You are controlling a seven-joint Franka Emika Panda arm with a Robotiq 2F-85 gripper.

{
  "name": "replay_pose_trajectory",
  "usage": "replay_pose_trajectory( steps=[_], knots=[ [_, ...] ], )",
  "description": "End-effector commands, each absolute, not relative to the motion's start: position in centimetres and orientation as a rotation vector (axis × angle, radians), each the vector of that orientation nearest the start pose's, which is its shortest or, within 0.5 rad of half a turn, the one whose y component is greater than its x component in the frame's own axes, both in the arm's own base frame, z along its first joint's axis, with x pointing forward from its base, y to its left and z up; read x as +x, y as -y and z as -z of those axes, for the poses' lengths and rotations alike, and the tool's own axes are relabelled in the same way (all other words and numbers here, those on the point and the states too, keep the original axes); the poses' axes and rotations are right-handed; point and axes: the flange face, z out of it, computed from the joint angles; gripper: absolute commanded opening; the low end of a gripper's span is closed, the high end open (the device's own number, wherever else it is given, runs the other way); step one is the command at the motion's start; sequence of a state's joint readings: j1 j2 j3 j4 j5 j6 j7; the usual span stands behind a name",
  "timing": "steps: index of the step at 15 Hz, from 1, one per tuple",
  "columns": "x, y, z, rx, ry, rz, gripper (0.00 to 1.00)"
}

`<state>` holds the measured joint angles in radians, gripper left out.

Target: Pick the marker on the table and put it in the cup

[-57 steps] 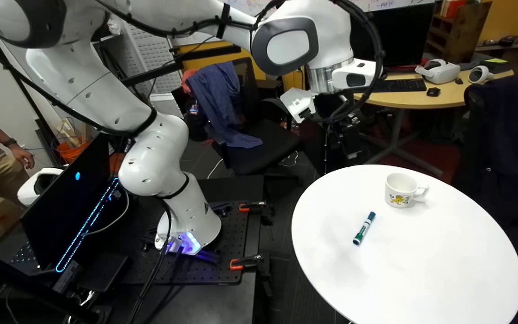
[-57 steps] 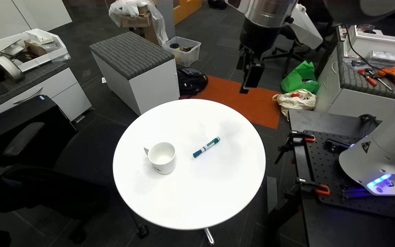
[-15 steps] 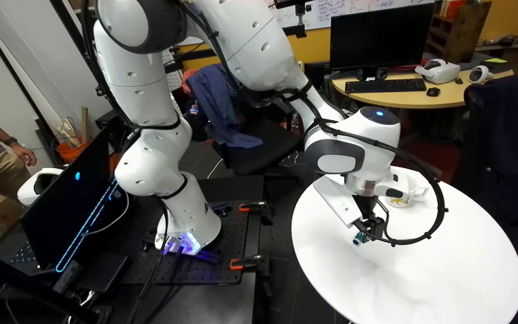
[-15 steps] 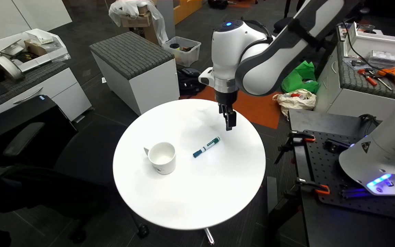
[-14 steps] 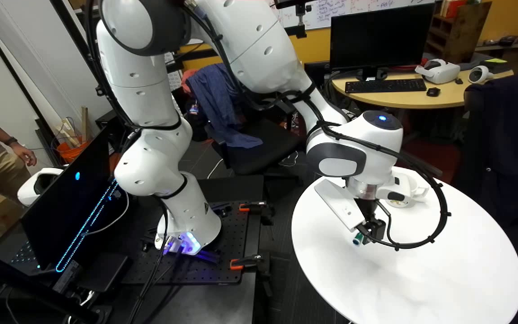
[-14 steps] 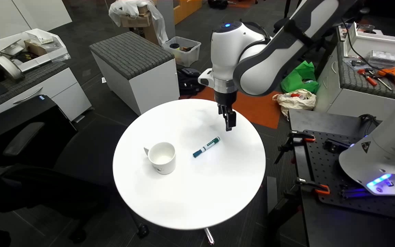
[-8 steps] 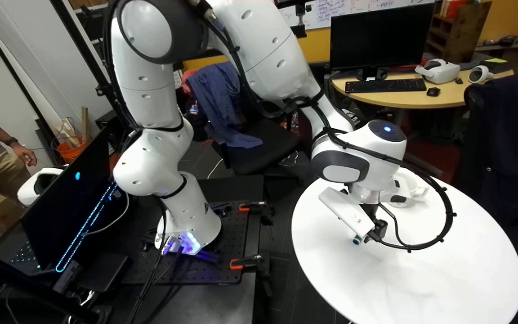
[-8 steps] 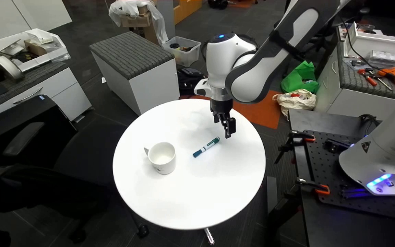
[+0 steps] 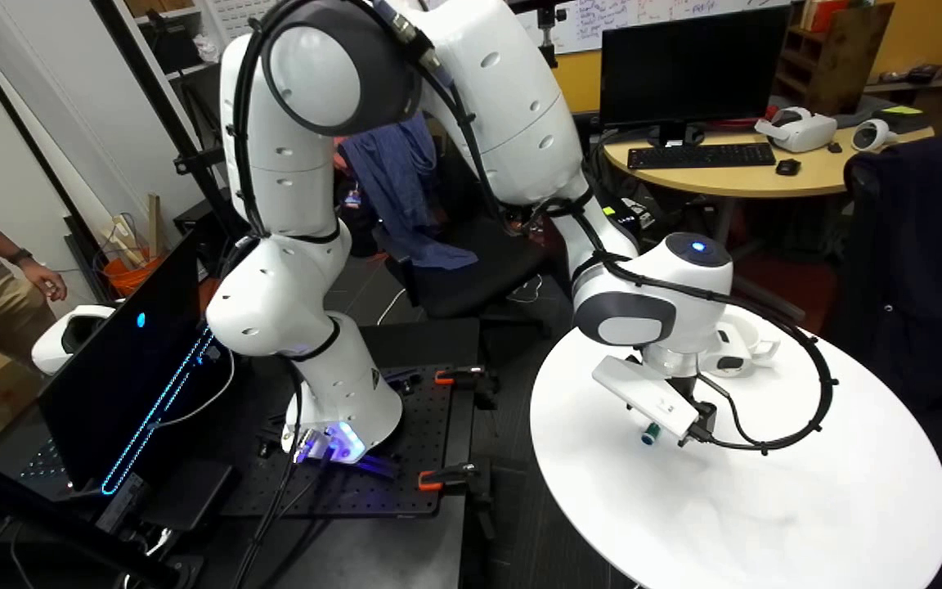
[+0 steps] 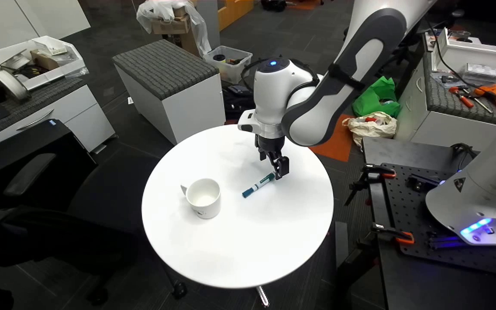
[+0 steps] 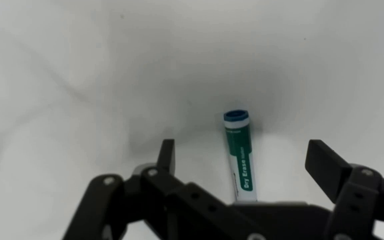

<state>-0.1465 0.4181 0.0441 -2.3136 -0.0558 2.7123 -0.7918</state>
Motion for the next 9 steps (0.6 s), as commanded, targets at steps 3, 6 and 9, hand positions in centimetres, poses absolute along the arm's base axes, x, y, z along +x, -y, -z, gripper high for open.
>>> replay_pose_trajectory(
  steps=[3, 6, 9],
  knots=[
    [53.1, 4.5, -14.0, -2.920, 1.170, -0.007, 1.00],
    [53.4, 4.1, -13.4, -2.915, 1.178, -0.017, 1.00],
    [53.6, 3.9, -13.1, -2.910, 1.183, -0.020, 1.00]
  ],
)
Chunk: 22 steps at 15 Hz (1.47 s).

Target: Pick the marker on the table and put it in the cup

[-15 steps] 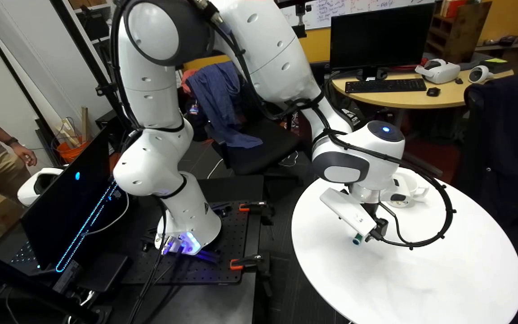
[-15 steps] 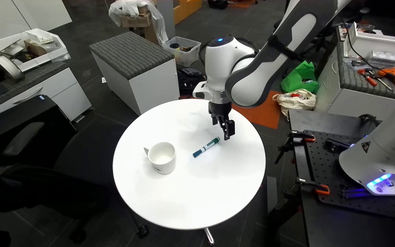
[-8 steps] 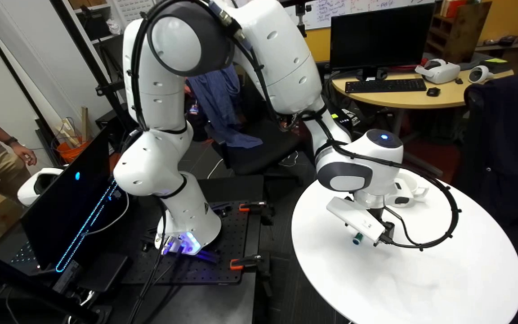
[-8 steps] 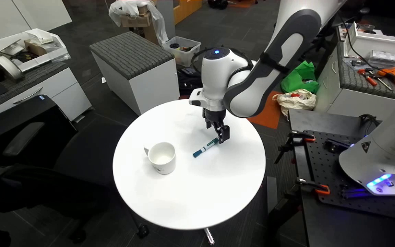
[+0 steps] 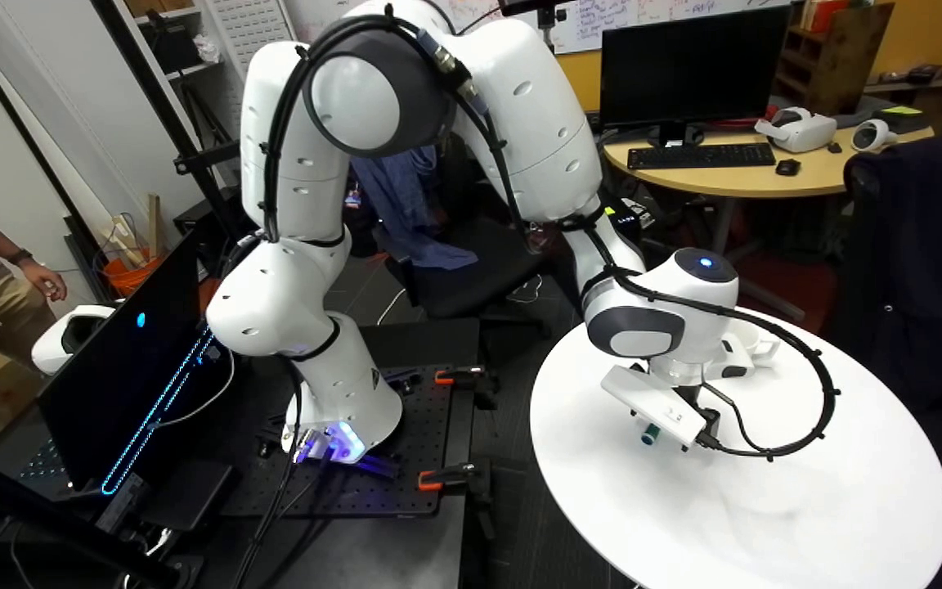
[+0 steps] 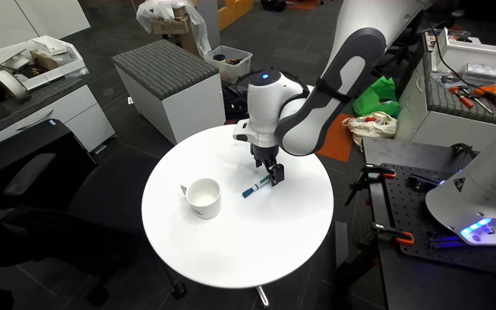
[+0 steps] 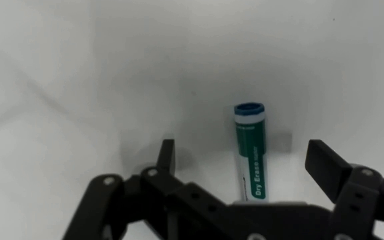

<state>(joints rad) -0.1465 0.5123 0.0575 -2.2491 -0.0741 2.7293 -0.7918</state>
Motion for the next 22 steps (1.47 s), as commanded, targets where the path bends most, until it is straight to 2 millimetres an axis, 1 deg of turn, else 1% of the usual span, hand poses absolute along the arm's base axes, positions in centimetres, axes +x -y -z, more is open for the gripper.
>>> replay_pose_trajectory(
  steps=[1, 2, 3, 4, 5, 6, 7, 8, 9, 10, 14, 15, 17, 22],
  knots=[
    [53.6, 3.8, -13.0, -2.907, 1.185, -0.021, 1.00],
    [53.7, 3.7, -12.9, -2.906, 1.185, -0.025, 1.00],
    [53.7, 3.7, -12.7, -2.904, 1.186, -0.026, 0.96],
    [53.8, 3.7, -12.7, -2.903, 1.185, -0.027, 0.85],
    [53.8, 3.6, -12.6, -2.902, 1.185, -0.030, 0.72],
    [53.8, 3.6, -12.4, -2.900, 1.185, -0.033, 0.69],
    [53.7, 3.6, -12.3, -2.899, 1.185, -0.036, 0.62],
    [53.7, 3.6, -12.2, -2.898, 1.184, -0.039, 0.53],
    [53.8, 3.6, -12.2, -2.898, 1.184, -0.039, 0.50],
    [53.9, 3.6, -12.3, -2.900, 1.185, -0.033, 0.37],
    [54.3, 3.6, -12.6, -2.905, 1.188, -0.020, 0.07],
    [54.3, 3.6, -12.7, -2.907, 1.188, -0.018, 0.01],
    [54.5, 3.6, -12.9, -2.924, 1.154, -0.005, 0.05],
    [54.8, 3.7, -14.9, -2.989, 1.021, 0.066, 0.05]
  ],
)
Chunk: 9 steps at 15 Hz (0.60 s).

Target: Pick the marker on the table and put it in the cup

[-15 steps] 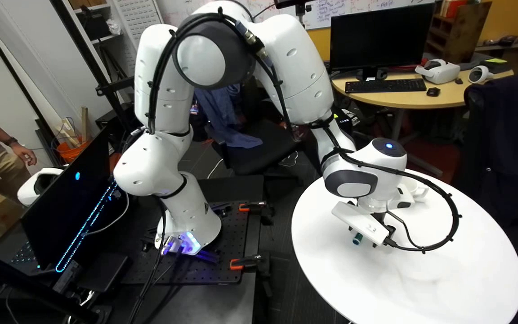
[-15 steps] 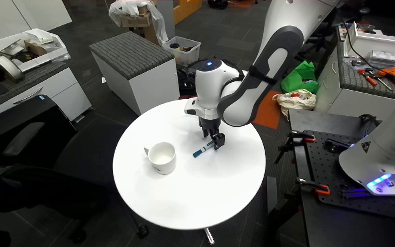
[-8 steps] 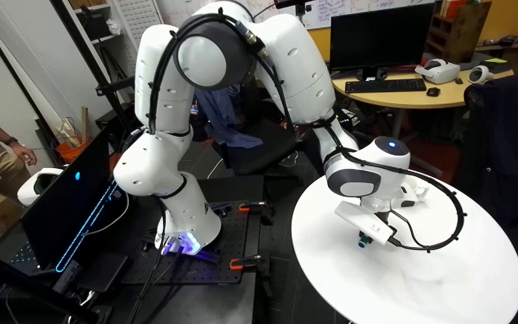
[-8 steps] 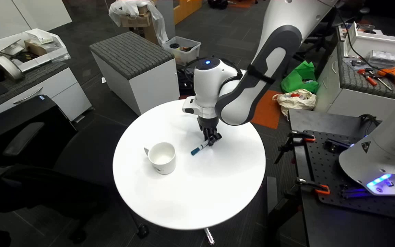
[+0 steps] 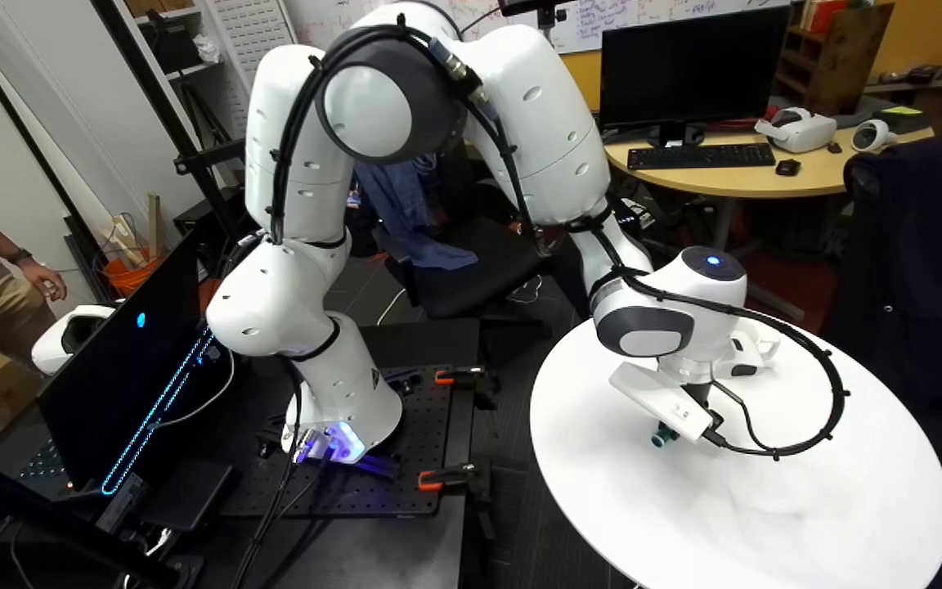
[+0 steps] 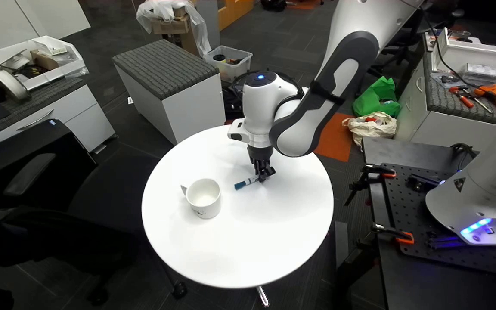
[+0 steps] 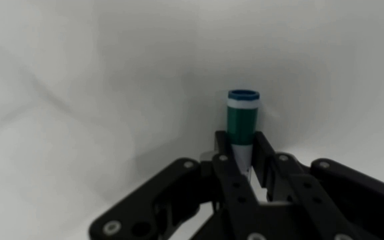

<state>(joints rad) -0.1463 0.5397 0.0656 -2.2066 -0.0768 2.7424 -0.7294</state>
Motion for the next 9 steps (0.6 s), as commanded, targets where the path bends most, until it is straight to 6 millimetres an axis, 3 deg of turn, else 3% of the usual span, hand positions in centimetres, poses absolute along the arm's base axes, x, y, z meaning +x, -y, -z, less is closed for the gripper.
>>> replay_pose_trajectory(
  steps=[1, 9],
  knots=[
    [54.9, 3.8, -15.3, -3.001, 0.993, 0.081, 0.05],
    [56.5, 4.1, -20.4, -3.117, 0.867, 0.207, 0.05]
  ],
)
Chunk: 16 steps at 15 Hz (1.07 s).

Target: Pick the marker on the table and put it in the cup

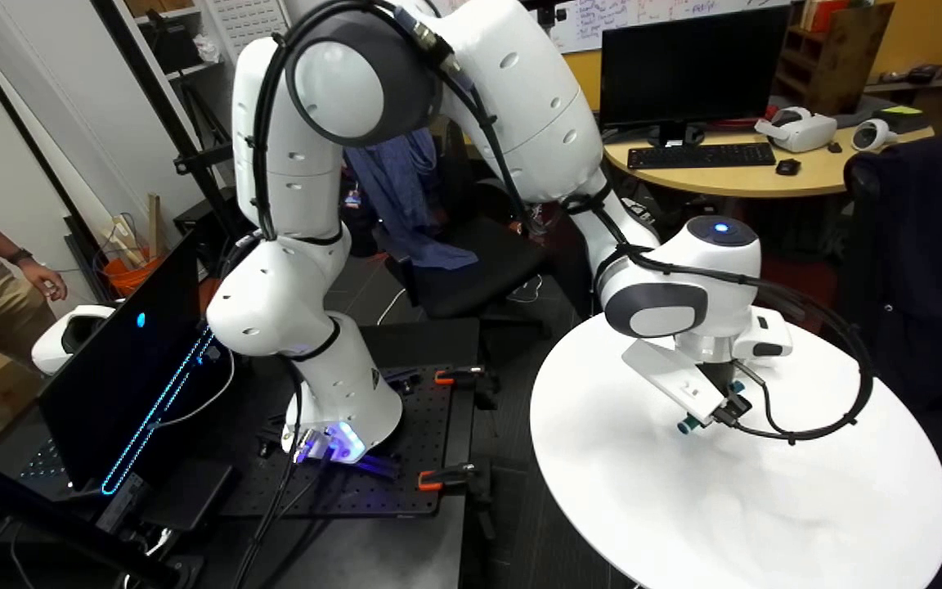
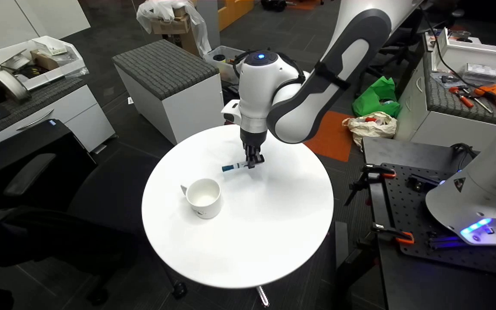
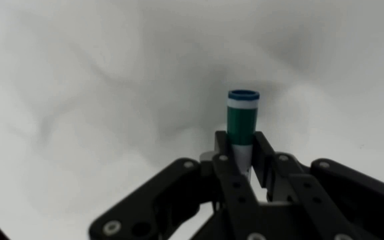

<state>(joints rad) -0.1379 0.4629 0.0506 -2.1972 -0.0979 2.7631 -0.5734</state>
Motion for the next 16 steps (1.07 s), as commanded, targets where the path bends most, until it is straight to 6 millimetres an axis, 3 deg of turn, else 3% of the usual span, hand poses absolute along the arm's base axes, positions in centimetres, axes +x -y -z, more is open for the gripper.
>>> replay_pose_trajectory(
  steps=[1, 5, 12, 16],
  knots=[
    [56.7, 4.0, -21.0, -3.138, 0.860, 0.221, 0.05],
    [57.9, 3.3, -23.1, -3.265, 0.859, 0.240, 0.05],
    [59.9, -1.3, -24.7, -3.400, 0.966, 0.268, 0.05],
    [60.8, -2.9, -26.0, -3.447, 1.021, 0.267, 0.05]
  ],
)
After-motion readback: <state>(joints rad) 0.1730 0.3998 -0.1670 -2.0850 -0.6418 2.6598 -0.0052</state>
